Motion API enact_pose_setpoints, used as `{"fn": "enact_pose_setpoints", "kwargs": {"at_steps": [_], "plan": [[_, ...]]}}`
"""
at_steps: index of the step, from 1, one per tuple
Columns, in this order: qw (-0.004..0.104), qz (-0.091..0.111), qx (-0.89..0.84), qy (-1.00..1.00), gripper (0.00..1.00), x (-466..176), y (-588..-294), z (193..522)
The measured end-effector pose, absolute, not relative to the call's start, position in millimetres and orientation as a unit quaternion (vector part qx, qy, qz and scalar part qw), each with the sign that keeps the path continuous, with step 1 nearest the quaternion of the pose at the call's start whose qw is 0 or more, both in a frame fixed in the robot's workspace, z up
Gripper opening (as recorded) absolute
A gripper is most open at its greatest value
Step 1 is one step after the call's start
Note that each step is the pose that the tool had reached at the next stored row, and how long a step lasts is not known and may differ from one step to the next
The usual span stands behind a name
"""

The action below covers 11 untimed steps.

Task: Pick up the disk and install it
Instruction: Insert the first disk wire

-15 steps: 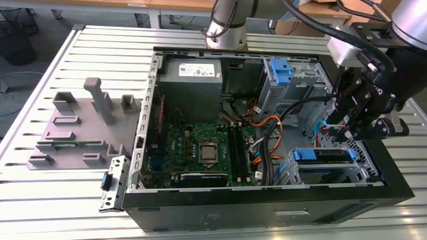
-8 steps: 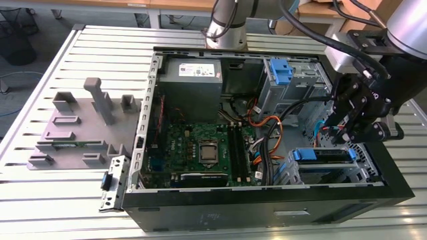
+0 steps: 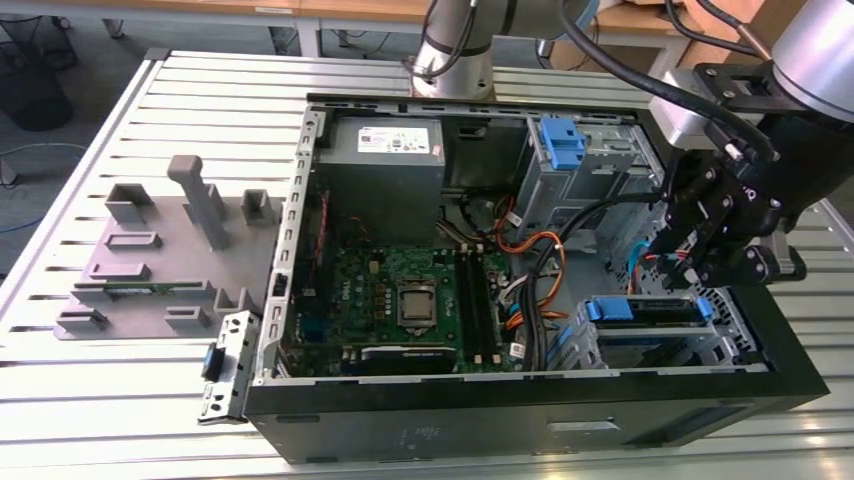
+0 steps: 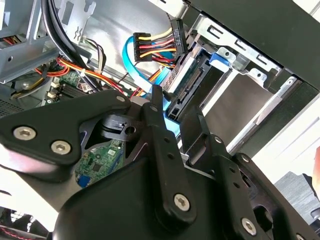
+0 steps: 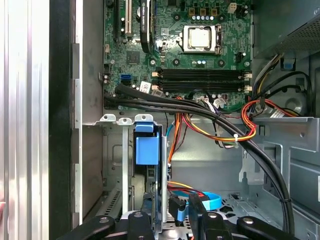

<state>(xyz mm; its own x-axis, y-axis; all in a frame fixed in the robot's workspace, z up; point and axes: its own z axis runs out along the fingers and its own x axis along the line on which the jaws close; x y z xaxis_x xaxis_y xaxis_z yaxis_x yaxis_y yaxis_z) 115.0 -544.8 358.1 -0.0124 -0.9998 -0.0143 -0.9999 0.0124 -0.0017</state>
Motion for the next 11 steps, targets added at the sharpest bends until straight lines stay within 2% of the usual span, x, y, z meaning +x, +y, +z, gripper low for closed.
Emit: {"fn": "enact_pose_setpoints", "kwargs": {"at_steps": [3,6,7,8,11], "plan": [[0.006,0.004,-0.703,0.711,0.40,115.0,-544.8,358.1],[0.006,0.004,-0.703,0.711,0.22,115.0,-544.8,358.0],[0.006,0.004,-0.703,0.711,0.22,115.0,-544.8,358.0],[0.006,0.004,-0.703,0.711,0.16,115.0,-544.8,358.0],[0.006,0.004,-0.703,0.711,0.16,115.0,-544.8,358.0]]}}
